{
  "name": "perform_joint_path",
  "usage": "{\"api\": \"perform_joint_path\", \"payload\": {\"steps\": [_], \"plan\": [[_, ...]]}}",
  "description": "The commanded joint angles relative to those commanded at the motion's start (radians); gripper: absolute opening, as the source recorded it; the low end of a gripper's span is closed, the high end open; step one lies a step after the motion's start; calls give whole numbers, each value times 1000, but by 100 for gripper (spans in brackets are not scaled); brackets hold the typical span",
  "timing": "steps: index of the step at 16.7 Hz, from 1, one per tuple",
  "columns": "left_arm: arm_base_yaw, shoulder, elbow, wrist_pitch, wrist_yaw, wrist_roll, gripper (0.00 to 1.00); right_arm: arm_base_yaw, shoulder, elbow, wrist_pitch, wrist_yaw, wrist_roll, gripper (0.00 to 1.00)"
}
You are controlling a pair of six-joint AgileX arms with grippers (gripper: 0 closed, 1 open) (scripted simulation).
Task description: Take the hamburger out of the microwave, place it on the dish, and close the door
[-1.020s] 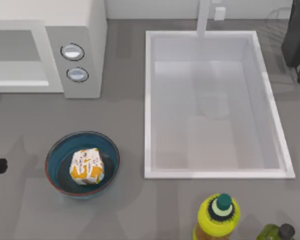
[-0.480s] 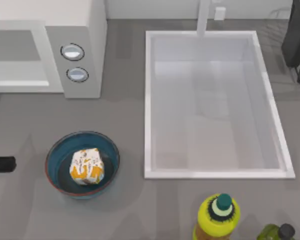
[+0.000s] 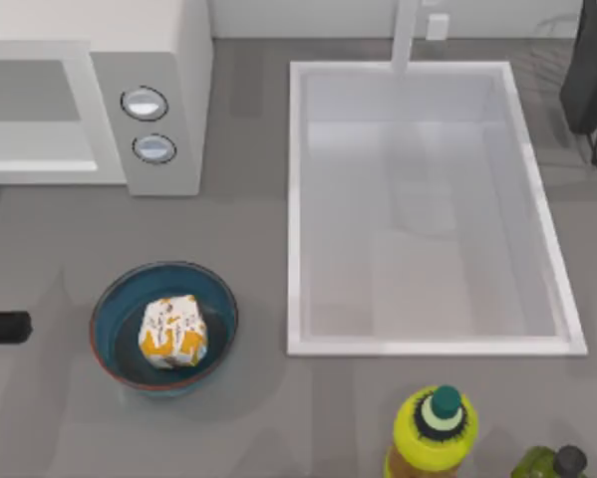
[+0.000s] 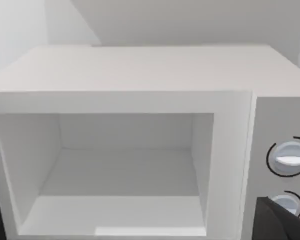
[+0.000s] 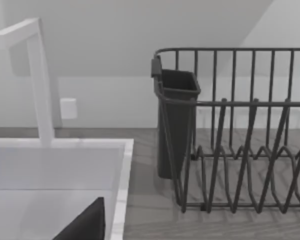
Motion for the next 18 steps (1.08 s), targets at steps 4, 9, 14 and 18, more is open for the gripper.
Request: {"api": "perform_joint_path", "payload": {"steps": [4,9,14,18], "plan": [[140,149,139,-87,102,104,0,0,0,0,0,0,0,100],[473,540,454,-280,339,335,0,0,0,0,0,0,0,100],[869,1023,802,-499,622,596,0,0,0,0,0,0,0,100],[1149,1345,1036,-649,826,776,0,0,0,0,0,0,0,100]]}}
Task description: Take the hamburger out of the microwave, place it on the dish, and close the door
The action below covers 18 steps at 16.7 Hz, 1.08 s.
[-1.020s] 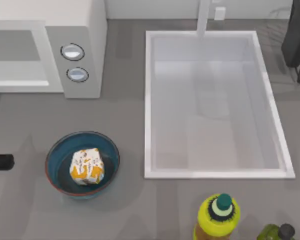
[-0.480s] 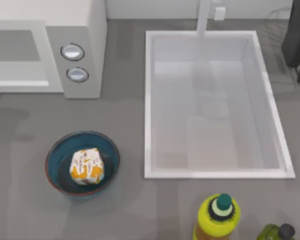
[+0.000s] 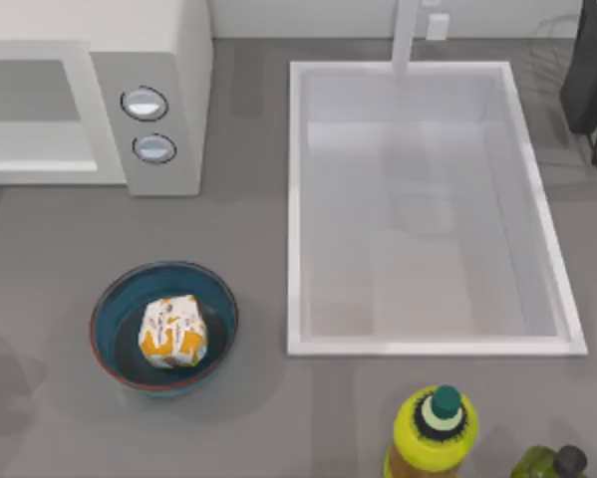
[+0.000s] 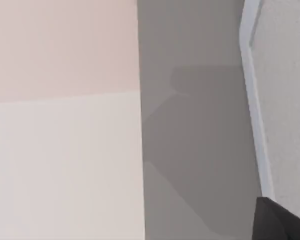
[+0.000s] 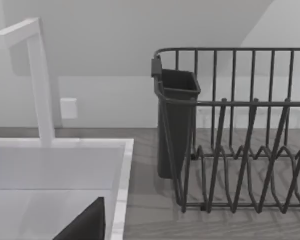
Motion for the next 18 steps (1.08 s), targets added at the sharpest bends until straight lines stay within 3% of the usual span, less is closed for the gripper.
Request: {"api": "perform_joint_path", "payload": {"steps": [3,6,13,18], "plan": [[148,151,118,-79,111,94,0,0,0,0,0,0,0,100],[218,215,173,-116,165,138,0,0,0,0,0,0,0,100],[218,221,159,-99,164,140,0,0,0,0,0,0,0,100],[221,284,24,110,167,142,0,0,0,0,0,0,0,100]]}}
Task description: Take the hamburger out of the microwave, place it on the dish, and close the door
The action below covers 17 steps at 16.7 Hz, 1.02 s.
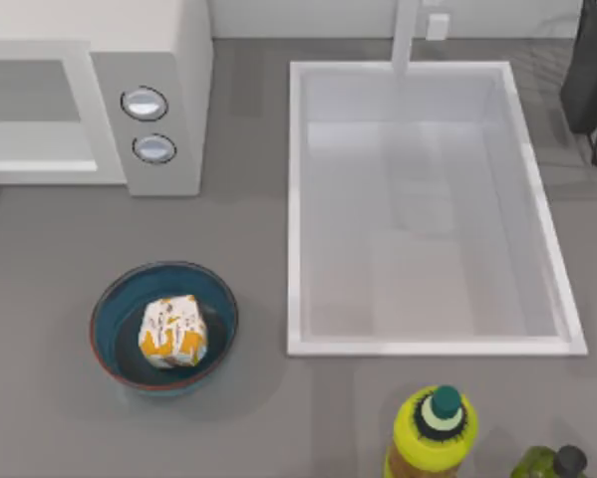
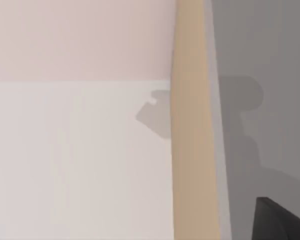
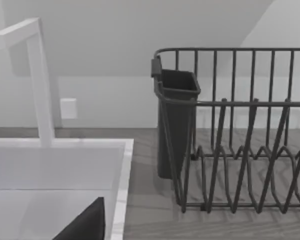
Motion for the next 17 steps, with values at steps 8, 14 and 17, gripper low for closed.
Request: {"api": "perform_joint_path", "payload": {"steps": [8,14,17], "plan": [[3,54,-114,155,3,3,0,0,0,0,0,0,0,100],[-58,-53,-230,212,-25,-60,0,0,0,0,0,0,0,100],[-120,-167,-392,280,-56,-129,0,0,0,0,0,0,0,100]]}}
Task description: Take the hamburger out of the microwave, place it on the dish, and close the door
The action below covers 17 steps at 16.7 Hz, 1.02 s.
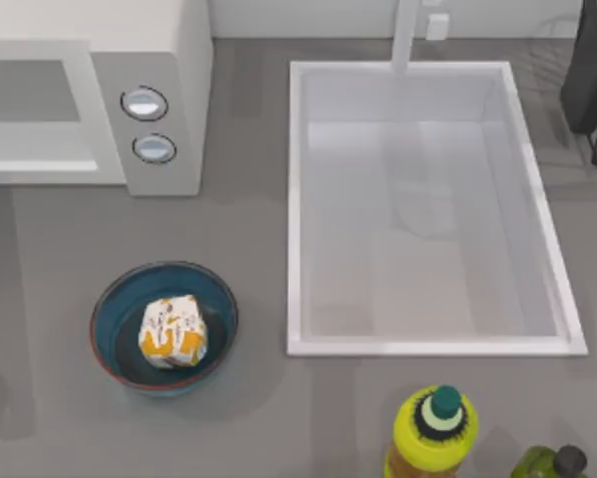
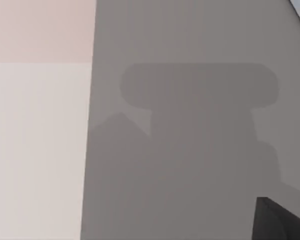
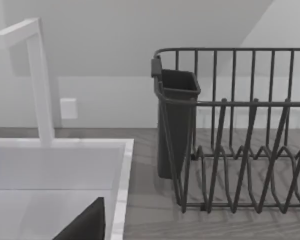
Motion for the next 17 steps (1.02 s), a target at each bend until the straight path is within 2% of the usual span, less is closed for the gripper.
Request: {"api": "perform_joint_path", "payload": {"steps": [3,10,17], "plan": [[-46,-84,-95,52,-22,-51,0,0,0,0,0,0,0,100],[-63,-107,-122,64,-34,-74,0,0,0,0,0,0,0,100],[-326,-379,-362,152,-181,-321,0,0,0,0,0,0,0,100]]}}
